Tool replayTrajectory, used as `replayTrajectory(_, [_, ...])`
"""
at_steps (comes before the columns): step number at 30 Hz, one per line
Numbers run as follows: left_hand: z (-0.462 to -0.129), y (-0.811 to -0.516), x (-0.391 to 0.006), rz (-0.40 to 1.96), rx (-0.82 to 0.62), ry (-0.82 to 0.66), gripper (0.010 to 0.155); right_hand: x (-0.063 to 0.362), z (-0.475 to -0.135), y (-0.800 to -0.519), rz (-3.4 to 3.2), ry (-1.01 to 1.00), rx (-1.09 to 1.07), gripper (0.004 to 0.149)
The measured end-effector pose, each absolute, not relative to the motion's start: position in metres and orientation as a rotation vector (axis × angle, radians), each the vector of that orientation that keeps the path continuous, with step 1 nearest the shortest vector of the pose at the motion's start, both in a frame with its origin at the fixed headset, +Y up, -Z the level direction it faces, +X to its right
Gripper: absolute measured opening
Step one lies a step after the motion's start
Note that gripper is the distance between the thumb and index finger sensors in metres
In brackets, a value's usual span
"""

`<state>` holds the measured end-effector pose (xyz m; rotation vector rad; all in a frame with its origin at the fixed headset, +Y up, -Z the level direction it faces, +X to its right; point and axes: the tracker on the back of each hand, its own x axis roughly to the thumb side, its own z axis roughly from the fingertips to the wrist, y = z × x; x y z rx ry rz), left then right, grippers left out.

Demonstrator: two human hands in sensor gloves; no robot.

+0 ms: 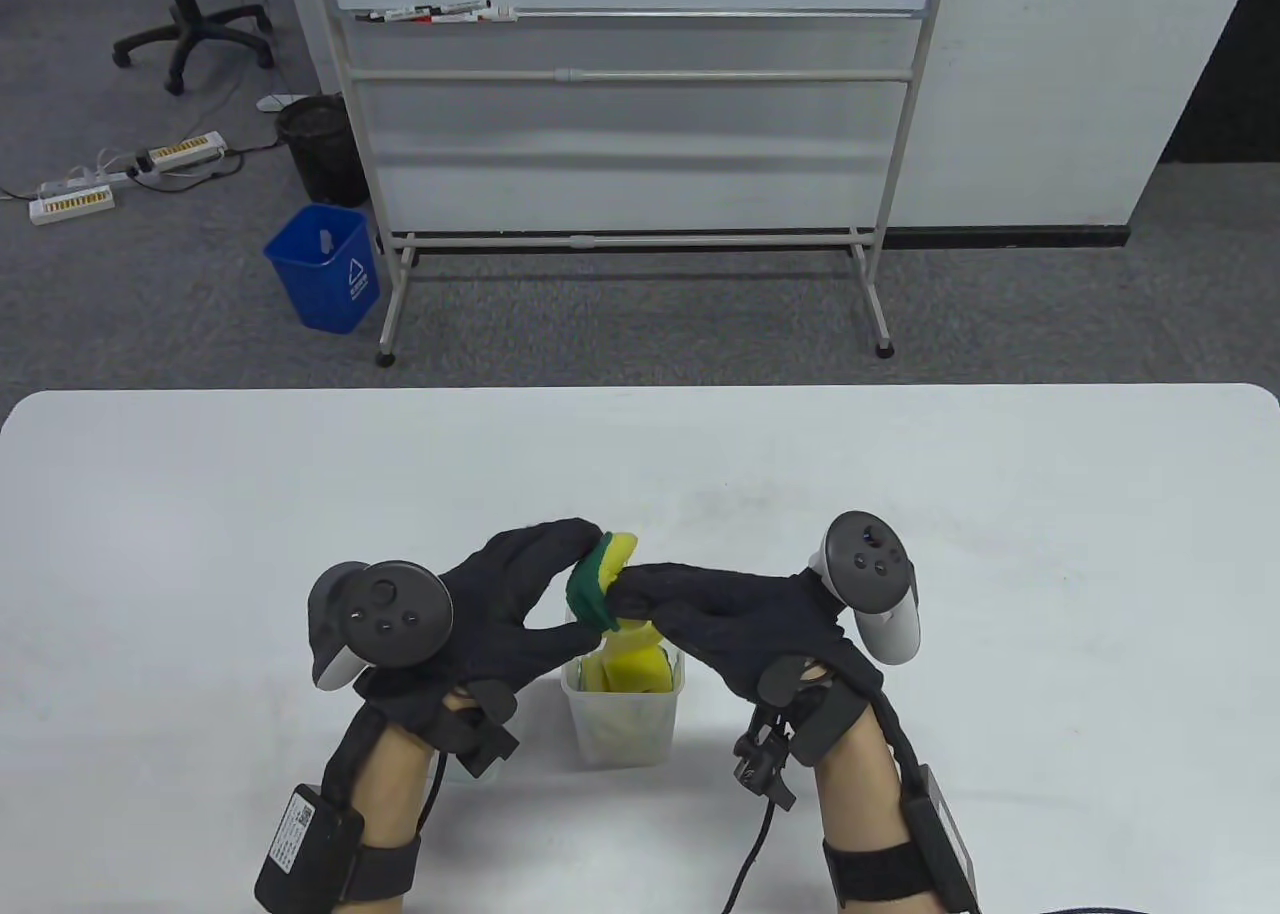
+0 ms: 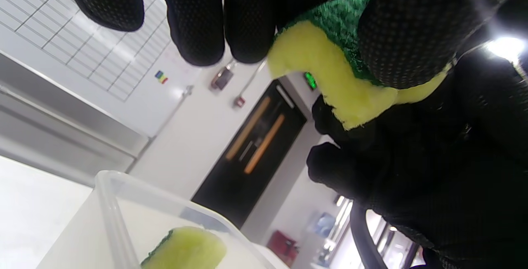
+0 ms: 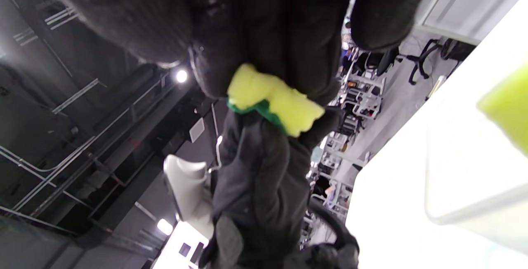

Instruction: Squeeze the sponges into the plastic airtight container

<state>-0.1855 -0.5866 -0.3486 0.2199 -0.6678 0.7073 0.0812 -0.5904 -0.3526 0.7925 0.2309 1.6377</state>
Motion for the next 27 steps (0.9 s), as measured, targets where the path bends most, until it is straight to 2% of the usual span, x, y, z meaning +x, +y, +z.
replayTrajectory(6, [-0.355,-0.593,-0.188,0.745,0.214,-0.629,0.062,0.073,-0.353,-0.596,1.662,0.218,0.758,0.056])
replayTrajectory(8, [-0.359,-0.596,-0.188,0.761,0.210,-0.614,0.058,0.075,-0.350,-0.590,1.749,0.101,0.715,0.055])
replayTrajectory(11, [-0.359,-0.597,-0.188,0.709,0.216,-0.582,0.054,0.084,-0.340,-0.577,1.945,-0.240,0.608,0.057])
replayTrajectory(13, [-0.358,-0.596,-0.185,0.662,0.221,-0.580,0.053,0.083,-0.334,-0.573,2.031,-0.332,0.615,0.067])
replayTrajectory(15, [-0.356,-0.595,-0.180,0.653,0.218,-0.596,0.052,0.075,-0.332,-0.574,2.137,-0.239,0.684,0.081])
replayTrajectory(17, [-0.354,-0.596,-0.174,0.645,0.211,-0.616,0.052,0.064,-0.332,-0.577,2.197,-0.141,0.757,0.085])
replayTrajectory(19, [-0.354,-0.596,-0.170,0.629,0.207,-0.623,0.053,0.056,-0.333,-0.581,2.227,-0.127,0.758,0.079])
replayTrajectory(20, [-0.354,-0.597,-0.168,0.620,0.201,-0.629,0.052,0.053,-0.333,-0.582,2.246,-0.212,0.721,0.069])
replayTrajectory(23, [-0.354,-0.600,-0.167,0.572,0.202,-0.617,0.053,0.052,-0.331,-0.583,2.271,-0.404,0.643,0.057])
replayTrajectory(27, [-0.357,-0.606,-0.165,0.530,0.062,-0.629,0.071,0.054,-0.332,-0.582,2.341,-0.426,0.605,0.056])
